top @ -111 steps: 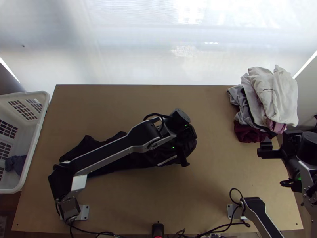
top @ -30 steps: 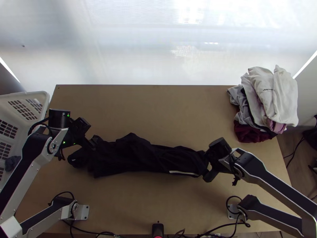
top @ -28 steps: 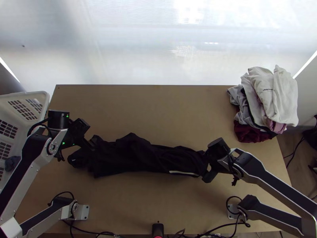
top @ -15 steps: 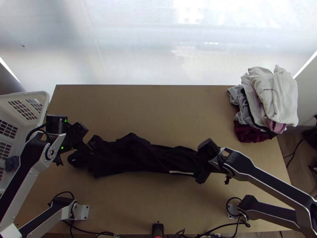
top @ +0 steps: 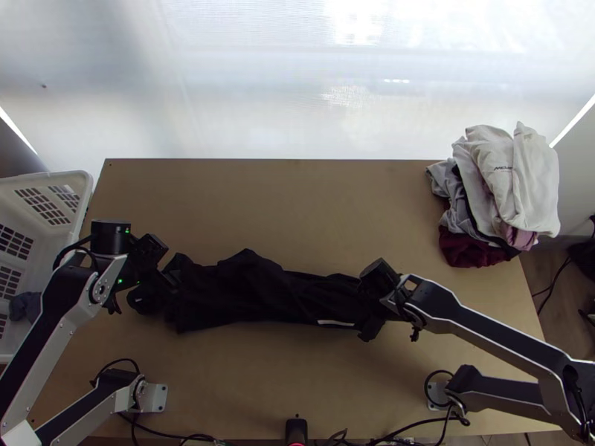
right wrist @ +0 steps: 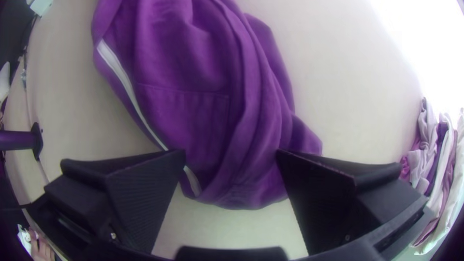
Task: Fold the t-shirt
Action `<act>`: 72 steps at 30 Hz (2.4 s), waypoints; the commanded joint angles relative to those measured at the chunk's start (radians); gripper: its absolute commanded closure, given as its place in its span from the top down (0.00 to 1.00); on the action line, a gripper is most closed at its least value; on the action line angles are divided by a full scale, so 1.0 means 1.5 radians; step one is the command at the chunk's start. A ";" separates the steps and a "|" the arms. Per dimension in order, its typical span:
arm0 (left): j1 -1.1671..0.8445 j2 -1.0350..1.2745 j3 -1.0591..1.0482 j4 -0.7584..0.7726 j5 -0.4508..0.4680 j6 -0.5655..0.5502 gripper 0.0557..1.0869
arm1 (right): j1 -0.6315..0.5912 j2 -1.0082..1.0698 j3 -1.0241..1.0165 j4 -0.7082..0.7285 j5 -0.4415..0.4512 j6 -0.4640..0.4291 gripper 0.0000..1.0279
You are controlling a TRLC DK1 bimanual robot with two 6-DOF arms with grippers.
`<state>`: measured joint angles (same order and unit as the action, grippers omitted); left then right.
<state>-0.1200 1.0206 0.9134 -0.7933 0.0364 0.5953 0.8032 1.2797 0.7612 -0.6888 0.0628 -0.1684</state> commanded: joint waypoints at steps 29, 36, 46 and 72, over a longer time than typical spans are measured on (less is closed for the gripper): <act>-0.018 -0.006 -0.032 0.014 0.000 0.004 0.95 | -0.046 -0.071 0.003 0.010 0.004 -0.036 0.03; -0.018 -0.003 -0.037 0.017 0.001 0.006 0.95 | -0.071 -0.112 0.068 -0.079 0.003 -0.046 0.03; -0.015 0.015 -0.087 0.052 0.001 0.124 0.95 | -0.079 -0.125 0.071 -0.092 0.003 -0.050 0.03; 0.005 0.366 0.172 -0.037 0.088 0.066 0.95 | -0.085 -0.130 0.071 -0.093 0.003 -0.051 0.03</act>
<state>-0.1028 1.4971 1.0809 -0.7387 0.1390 0.7246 0.6769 1.0843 0.8677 -0.8288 0.0669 -0.2447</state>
